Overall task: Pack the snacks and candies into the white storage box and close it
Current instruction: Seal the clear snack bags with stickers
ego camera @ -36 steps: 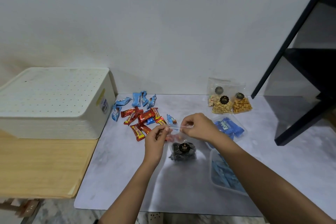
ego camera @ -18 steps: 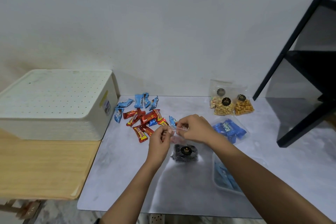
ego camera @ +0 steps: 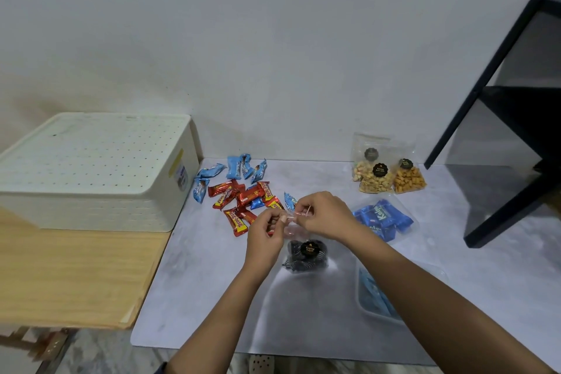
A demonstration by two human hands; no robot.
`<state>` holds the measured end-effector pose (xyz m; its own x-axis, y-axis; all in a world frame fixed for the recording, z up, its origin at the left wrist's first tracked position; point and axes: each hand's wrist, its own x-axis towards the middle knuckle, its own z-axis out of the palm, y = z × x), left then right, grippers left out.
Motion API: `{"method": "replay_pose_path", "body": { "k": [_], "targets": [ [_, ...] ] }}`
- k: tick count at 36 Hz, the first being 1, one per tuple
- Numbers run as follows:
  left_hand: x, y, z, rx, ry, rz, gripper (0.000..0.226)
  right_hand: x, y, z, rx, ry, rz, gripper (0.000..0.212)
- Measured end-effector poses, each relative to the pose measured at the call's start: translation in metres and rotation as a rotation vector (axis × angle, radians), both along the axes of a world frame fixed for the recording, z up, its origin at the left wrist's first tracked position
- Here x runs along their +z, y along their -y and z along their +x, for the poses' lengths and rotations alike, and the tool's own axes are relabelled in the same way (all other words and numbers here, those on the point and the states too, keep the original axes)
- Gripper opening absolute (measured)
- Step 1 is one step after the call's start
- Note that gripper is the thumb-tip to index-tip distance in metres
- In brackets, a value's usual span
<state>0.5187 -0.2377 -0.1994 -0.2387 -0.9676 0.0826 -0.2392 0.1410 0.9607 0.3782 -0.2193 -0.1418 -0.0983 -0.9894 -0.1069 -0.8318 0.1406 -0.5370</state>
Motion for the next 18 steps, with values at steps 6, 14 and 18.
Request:
{"method": "replay_pose_path", "body": {
  "k": [6, 14, 18],
  "targets": [
    [0.0022, -0.0001, 0.0018, -0.032, -0.006, 0.003, 0.01, 0.0027, -0.0002, -0.0022, 0.017, 0.027, 0.006, 0.01],
    [0.0021, 0.0005, 0.0048, -0.062, 0.023, -0.003, 0.012, 0.0004, 0.0013, 0.0, -0.007, 0.002, -0.007, 0.011],
    [0.0035, -0.0019, 0.0031, -0.031, 0.039, -0.05, 0.012, -0.0027, 0.0023, 0.0011, -0.037, 0.016, -0.015, 0.013]
  ]
}}
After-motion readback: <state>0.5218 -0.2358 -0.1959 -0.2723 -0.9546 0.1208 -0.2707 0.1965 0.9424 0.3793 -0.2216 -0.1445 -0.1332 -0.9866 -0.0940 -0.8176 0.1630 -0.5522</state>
